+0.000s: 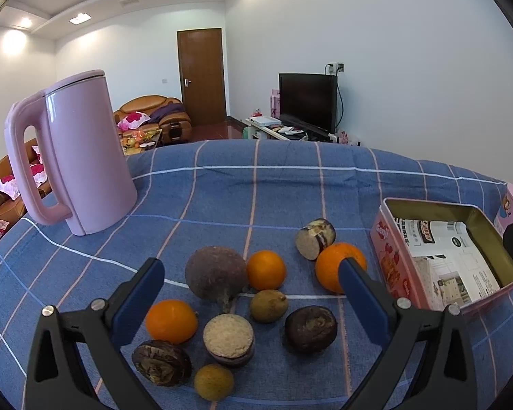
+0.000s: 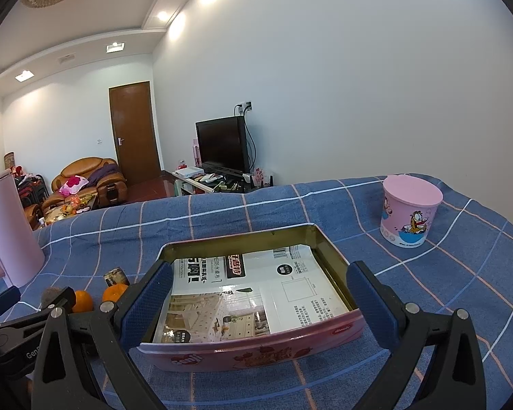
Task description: Organize fruits
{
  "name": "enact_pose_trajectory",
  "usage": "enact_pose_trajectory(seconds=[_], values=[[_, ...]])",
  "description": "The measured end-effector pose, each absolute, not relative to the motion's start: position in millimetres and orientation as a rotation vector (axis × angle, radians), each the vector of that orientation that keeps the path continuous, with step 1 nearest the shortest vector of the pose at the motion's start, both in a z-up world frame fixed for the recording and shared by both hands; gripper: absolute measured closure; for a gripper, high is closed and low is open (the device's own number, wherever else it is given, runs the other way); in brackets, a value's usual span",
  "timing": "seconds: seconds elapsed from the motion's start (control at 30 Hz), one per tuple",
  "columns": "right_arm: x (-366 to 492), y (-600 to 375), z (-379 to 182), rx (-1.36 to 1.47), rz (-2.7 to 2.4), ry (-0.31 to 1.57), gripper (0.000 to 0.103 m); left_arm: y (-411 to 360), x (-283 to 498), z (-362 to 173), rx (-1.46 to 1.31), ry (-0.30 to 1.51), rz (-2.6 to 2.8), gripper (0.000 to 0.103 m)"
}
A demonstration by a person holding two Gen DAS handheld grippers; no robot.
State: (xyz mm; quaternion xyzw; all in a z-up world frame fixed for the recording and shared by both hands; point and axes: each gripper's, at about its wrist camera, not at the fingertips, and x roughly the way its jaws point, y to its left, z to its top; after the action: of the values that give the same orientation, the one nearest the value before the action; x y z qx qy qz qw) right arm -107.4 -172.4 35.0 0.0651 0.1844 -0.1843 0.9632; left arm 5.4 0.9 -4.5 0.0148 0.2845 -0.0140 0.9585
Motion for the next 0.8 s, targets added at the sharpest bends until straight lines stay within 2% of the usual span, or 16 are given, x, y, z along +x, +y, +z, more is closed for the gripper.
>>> enact_pose_trajectory(seconds=[0.8], values=[[-108.4,-172.1,36.0,0.133,-0.372,0.365,0.001,3.1,5.4,-5.4,0.029,0.577,-0.029,0.0]])
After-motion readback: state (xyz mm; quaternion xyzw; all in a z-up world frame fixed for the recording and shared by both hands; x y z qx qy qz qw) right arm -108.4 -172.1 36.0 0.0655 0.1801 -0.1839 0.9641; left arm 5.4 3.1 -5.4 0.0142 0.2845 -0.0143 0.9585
